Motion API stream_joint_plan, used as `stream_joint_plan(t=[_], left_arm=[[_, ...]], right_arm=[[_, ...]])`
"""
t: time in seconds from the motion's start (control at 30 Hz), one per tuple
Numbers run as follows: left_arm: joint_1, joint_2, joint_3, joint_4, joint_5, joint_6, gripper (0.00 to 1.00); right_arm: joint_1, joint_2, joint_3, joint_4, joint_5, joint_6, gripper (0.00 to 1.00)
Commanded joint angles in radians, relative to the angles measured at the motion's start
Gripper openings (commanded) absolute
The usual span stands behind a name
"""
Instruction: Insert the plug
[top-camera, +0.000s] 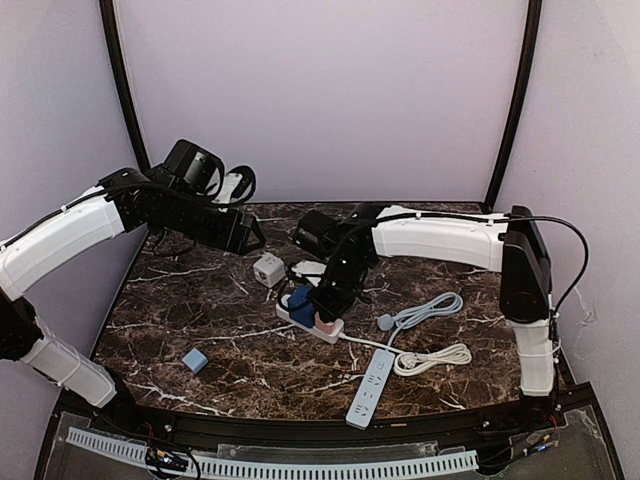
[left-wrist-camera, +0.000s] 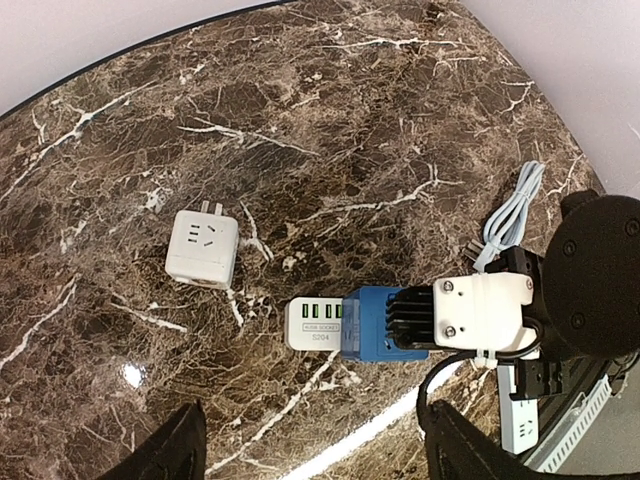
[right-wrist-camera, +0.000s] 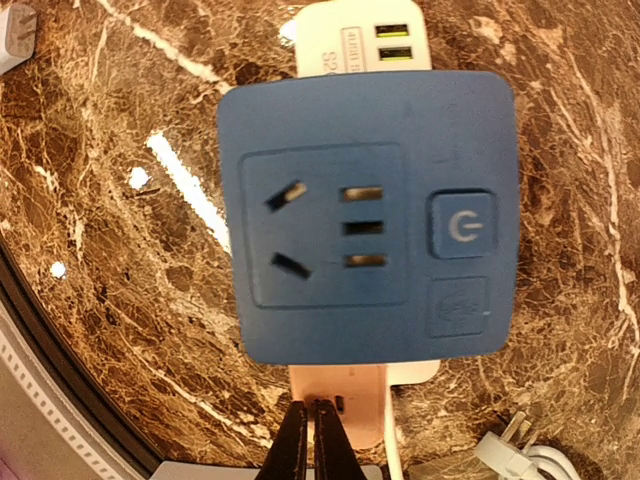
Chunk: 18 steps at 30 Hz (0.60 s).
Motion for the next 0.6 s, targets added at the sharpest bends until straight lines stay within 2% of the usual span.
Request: stream_joint_plan(t=[0.0, 0.33, 0.57], left_arm=[[0.004, -0.038, -0.025, -0.004, 0.009, -0.007, 0.75], [0.004, -0.04, -0.025, -0.005, 0.011, -0.006, 0.75], [0.003, -0.052, -0.037, -0.009, -0.002, -0.004, 0.76]], right_arm=[[0.038, 0.054, -0.025, 0.003, 0.013, 0.027, 0.03], [0.033, 0.072, -0.048, -0.002, 0.066, 0.037, 0.02], [0.034, 0.031, -0.017, 0.012, 0.004, 0.019, 0.05]])
